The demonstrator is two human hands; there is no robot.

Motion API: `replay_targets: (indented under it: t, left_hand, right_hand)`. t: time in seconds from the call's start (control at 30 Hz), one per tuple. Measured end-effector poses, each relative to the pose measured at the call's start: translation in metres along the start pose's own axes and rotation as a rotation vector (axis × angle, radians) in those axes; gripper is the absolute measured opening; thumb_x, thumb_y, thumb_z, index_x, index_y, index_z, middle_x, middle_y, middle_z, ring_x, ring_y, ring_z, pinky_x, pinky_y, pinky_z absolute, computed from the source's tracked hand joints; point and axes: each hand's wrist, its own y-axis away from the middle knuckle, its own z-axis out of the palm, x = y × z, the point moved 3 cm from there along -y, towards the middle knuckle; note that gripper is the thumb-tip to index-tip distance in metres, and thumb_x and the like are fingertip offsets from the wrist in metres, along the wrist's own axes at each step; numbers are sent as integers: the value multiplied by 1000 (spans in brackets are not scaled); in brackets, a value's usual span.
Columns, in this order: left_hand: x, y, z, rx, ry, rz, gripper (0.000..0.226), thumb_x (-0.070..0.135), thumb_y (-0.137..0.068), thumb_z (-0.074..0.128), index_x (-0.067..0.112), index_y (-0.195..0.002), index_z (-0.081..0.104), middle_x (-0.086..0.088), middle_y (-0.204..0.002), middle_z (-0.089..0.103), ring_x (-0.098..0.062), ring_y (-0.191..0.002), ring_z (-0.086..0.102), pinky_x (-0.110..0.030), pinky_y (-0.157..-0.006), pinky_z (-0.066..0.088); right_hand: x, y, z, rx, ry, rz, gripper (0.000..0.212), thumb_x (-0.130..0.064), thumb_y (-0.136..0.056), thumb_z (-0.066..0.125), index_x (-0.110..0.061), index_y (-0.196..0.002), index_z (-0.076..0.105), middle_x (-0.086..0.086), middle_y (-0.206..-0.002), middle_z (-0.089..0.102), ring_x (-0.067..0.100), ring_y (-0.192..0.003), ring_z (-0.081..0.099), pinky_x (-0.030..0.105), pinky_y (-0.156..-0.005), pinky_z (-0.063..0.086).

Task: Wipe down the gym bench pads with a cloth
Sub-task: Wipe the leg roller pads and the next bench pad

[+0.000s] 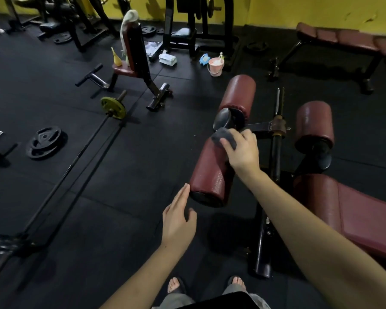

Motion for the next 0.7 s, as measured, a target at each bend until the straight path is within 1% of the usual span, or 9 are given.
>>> replay_targets:
  t: [0.1, 0.17, 0.27, 0.33, 0.43, 0.5, 0.6, 0.63, 0.7]
  left_hand:
    - [4, 4, -4, 33, 1, 29, 65, 10, -99, 48, 36, -157, 35, 46, -151, 21, 18, -144, 18, -39, -128, 21]
    - [7, 9, -5, 54, -20, 69, 65, 6, -98, 48, 33, -157, 37, 39, -158, 22, 20, -144, 16, -36, -128, 17]
    - [12, 9, -2, 25, -80, 118, 68, 2, -97, 49, 30, -158, 35, 39, -158, 18, 25, -141, 11, -33, -128, 13]
    - [11, 7, 2, 5, -104, 114, 71, 3, -97, 50, 31, -159, 31, 41, -156, 15, 27, -140, 9, -34, -128, 15]
    - [10, 6, 4, 2, -108, 88, 73, 4, -97, 50, 36, -159, 27, 44, -155, 13, 29, -137, 8, -36, -127, 20]
    - [7, 5, 3, 4, -86, 71, 73, 3, -97, 49, 38, -158, 29, 45, -155, 16, 28, -137, 12, -38, -126, 23]
    - [4, 2, 1, 6, -27, 42, 72, 4, -97, 48, 40, -158, 32, 43, -156, 21, 20, -143, 19, -36, -127, 24]
    - [4, 2, 1, 3, -7, 32, 73, 4, -96, 48, 40, -158, 32, 43, -156, 22, 17, -144, 21, -34, -126, 24]
    - [3, 4, 0, -2, 15, 15, 75, 3, -94, 47, 40, -158, 33, 43, -156, 23, 18, -143, 22, -28, -125, 24]
  right_hand:
    - [-1, 3, -1, 7, -26, 22, 38, -46, -101, 59, -23, -131, 63, 0, -101, 46, 20, -101, 46, 43, -92, 49]
    - [-10, 40, -5, 55, -65, -18, 38, -41, -99, 65, -19, -129, 67, 2, -97, 47, 21, -95, 47, 34, -87, 46]
    - [-22, 108, -11, 84, -78, -75, 39, -33, -94, 73, -13, -127, 69, 5, -95, 50, 20, -88, 48, 23, -79, 39]
    - [-23, 125, -12, 61, -88, -137, 39, -34, -97, 71, -12, -128, 69, 5, -97, 51, 19, -88, 48, 24, -79, 42]
    - [-14, 88, -6, 50, -49, -234, 39, -40, -100, 62, -11, -125, 70, 7, -98, 53, 24, -89, 50, 34, -79, 48]
    - [-3, 45, 1, 75, -48, -149, 37, -40, -100, 63, -14, -124, 70, 6, -98, 52, 26, -93, 50, 40, -83, 49]
    - [8, -4, 4, 27, -74, -3, 36, -43, -101, 61, -20, -127, 68, 0, -101, 49, 25, -102, 50, 31, -91, 41]
    - [9, -7, 4, 11, -56, -3, 36, -44, -101, 60, -21, -128, 67, 0, -102, 49, 25, -104, 50, 28, -91, 39]
    - [1, 9, 2, 23, -42, -42, 39, -46, -100, 62, -20, -128, 68, 1, -101, 49, 25, -101, 49, 32, -89, 41]
